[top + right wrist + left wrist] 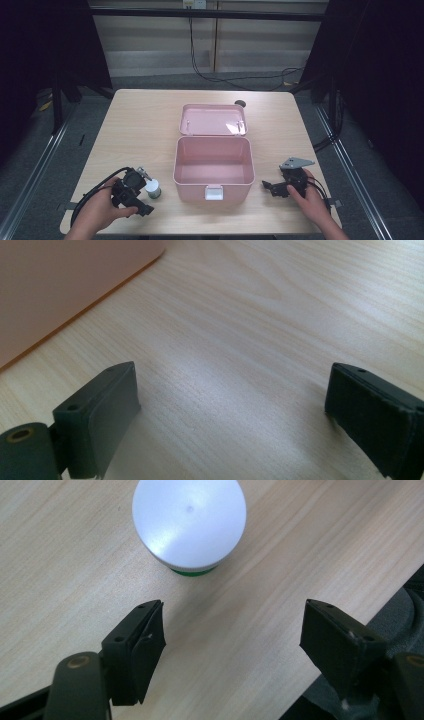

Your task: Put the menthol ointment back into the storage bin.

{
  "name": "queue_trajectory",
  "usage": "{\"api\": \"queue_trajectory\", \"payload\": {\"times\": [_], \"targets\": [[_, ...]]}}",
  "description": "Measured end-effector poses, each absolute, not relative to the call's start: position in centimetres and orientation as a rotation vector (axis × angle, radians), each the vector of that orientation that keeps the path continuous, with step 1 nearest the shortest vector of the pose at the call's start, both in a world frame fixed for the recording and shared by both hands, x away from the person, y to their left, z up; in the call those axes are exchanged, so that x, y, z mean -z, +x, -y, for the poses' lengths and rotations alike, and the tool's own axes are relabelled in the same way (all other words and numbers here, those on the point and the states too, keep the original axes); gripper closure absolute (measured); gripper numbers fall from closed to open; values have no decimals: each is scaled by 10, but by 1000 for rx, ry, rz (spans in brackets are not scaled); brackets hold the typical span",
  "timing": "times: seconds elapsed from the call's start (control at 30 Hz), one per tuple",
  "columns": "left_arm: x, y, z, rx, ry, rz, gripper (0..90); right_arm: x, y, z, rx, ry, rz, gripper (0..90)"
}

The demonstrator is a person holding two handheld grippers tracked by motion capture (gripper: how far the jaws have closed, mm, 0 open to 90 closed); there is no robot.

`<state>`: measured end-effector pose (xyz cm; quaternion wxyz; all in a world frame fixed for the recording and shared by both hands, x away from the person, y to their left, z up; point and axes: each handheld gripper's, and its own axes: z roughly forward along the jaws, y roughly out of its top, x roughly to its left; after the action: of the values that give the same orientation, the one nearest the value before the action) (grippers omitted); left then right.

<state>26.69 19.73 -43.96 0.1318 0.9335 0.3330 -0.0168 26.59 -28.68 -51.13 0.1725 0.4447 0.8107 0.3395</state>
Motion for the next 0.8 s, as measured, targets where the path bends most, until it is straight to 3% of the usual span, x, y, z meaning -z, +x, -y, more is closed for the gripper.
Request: {"api": "queue_trajectory", "payload": {"times": [0.8], "targets": [[424,294,-177,85,2767,-979,302,511,266,287,-963,1260,-2301,66]]}}
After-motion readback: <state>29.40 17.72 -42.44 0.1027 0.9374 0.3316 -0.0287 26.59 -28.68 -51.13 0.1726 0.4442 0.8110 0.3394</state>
